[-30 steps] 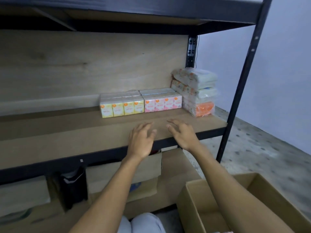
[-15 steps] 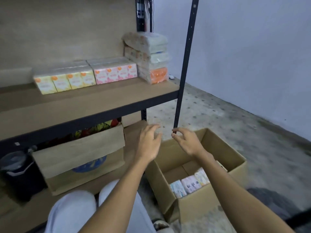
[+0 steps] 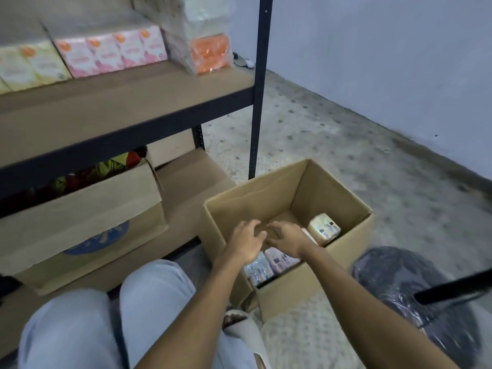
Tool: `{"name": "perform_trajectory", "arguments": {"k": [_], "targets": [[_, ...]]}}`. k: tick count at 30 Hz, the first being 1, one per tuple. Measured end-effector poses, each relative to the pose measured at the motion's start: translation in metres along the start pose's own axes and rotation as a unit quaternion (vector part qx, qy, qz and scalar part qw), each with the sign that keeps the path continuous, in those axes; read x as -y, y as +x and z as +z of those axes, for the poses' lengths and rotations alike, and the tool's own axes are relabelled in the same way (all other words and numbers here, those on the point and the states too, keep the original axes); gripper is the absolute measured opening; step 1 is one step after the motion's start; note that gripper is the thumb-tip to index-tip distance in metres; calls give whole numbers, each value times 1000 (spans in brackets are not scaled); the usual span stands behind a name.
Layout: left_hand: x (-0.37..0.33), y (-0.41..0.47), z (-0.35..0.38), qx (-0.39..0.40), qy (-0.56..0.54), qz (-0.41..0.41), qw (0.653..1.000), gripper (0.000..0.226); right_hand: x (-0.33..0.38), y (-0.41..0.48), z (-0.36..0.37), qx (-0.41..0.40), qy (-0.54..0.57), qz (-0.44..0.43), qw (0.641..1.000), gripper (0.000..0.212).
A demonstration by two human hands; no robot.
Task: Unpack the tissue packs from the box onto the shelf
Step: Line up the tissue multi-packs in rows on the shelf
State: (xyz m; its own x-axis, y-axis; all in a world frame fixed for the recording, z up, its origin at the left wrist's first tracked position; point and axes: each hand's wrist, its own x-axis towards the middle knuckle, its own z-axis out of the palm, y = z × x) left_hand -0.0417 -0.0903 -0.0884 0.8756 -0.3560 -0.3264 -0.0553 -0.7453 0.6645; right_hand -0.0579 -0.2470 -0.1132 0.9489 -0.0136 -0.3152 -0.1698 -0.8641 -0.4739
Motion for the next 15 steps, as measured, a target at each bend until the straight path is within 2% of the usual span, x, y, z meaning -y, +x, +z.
{"name": "perform_trajectory", "arguments": {"k": [8, 13, 15], "targets": [[17, 40, 31, 103, 75, -91, 988, 56, -24, 25, 24, 123, 9, 56, 991, 57], [28, 57, 46, 153, 129, -125, 972, 65, -34, 34, 33, 168, -56, 52, 983, 65], [30, 60, 50, 179, 145, -127, 965, 61, -35, 35, 39, 176, -81, 48, 980, 69]]}}
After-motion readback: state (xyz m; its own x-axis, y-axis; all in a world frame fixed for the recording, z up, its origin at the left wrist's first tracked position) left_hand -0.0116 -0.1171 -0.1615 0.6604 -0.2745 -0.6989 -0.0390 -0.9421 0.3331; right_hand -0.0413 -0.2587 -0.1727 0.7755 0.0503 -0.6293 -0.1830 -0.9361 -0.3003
